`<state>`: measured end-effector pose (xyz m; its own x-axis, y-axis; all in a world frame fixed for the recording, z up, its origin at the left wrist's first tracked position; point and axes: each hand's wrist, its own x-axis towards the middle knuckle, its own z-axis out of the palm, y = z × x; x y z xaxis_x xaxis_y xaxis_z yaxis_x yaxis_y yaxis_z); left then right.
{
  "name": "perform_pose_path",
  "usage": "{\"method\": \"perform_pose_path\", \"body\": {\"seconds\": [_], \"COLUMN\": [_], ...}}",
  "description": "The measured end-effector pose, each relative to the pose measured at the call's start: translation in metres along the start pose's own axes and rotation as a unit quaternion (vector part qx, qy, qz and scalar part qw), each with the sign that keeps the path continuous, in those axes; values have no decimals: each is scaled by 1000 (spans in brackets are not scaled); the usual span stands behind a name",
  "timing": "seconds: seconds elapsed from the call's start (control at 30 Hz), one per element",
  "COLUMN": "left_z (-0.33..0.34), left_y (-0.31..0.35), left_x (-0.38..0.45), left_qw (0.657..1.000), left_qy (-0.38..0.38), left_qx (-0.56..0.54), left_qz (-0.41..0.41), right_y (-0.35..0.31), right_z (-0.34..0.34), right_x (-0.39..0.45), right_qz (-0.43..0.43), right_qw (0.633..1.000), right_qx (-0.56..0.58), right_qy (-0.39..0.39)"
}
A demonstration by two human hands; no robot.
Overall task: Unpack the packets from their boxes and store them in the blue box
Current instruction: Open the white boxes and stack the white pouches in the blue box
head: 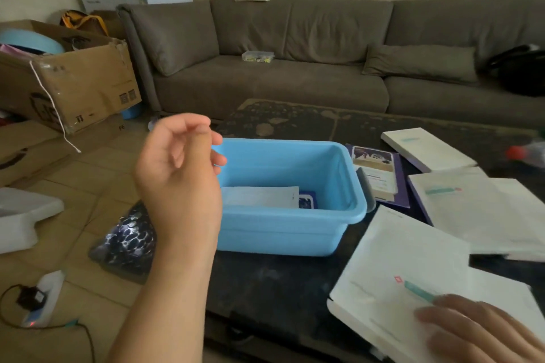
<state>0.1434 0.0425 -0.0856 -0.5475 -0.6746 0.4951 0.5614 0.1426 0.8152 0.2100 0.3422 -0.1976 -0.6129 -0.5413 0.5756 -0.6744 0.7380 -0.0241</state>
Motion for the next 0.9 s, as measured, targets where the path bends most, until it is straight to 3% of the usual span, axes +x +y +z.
{"method": "perform_pose_path", "body": {"seconds": [0.03,0.07,0.1,0.23,0.33,0.4,0.5,0.6,0.77,0.9], "left_z": [3,6,8,14,19,25,35,45,52,57], "left_y": [1,2,2,1,8,14,10,-4,-10,-5], "left_x": [-5,-10,-15,-37,-62,-83,-106,-114,-120,-123], "left_qw": [999,998,994,965,920,885,838,808,811,774], "left_qy": [-14,-32,-54,-129,-197,-263,-379,-441,-440,-506], "left_qx": [-3,-4,0,33,20,32,84,137,186,250], "left_qz": [30,62,94,227,338,383,384,366,336,287], "right_y": [16,19,24,15,10,10,18,22,25,28], "right_z": [-1,-2,-3,-17,-36,-48,-55,-58,-57,-52], "right_x": [-4,-6,-11,8,33,52,68,70,65,61], "right_qz": [-45,-61,-83,-59,78,207,312,333,345,335], "right_qw": [996,994,994,998,987,948,896,862,845,841], "right_qx": [-10,-20,-52,-29,81,176,257,319,350,373], "right_qy": [-70,-85,-41,11,111,165,183,212,210,202]}}
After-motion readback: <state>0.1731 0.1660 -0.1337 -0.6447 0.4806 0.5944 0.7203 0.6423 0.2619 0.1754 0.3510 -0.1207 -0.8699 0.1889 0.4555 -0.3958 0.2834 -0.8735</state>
